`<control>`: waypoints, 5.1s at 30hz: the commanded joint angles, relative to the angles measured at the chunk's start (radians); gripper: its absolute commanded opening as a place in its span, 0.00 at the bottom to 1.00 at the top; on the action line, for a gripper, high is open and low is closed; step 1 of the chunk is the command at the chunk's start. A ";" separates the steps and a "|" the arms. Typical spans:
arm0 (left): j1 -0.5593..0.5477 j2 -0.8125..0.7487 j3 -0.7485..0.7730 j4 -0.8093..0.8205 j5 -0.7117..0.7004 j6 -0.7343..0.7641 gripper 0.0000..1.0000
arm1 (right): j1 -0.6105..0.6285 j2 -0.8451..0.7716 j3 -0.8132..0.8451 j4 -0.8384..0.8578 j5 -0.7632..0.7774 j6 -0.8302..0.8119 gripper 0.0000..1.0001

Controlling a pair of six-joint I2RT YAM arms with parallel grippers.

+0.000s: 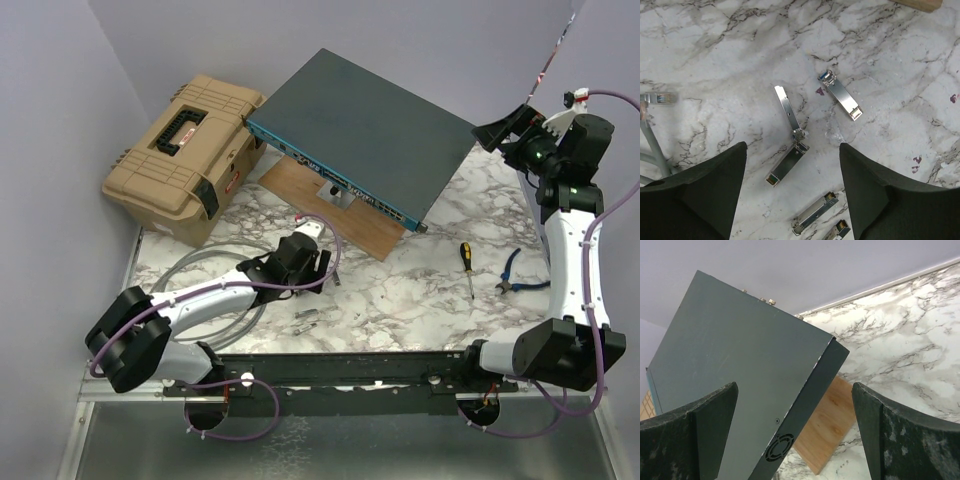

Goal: Insert the plug into the switch port
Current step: Pick up the connector from the center of the board.

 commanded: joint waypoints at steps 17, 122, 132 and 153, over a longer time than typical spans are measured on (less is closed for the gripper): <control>-0.067 0.014 -0.018 -0.091 0.183 -0.057 0.64 | 0.007 0.012 0.024 -0.021 0.027 -0.005 1.00; 0.082 0.237 0.065 0.055 0.033 0.098 0.19 | 0.024 0.050 0.026 0.000 0.004 0.003 1.00; 0.095 0.160 0.019 0.007 0.063 0.036 0.41 | 0.024 0.040 0.023 -0.005 0.012 -0.005 1.00; 0.025 0.181 0.007 -0.024 -0.090 -0.069 0.39 | 0.024 0.046 0.027 -0.002 0.008 0.002 1.00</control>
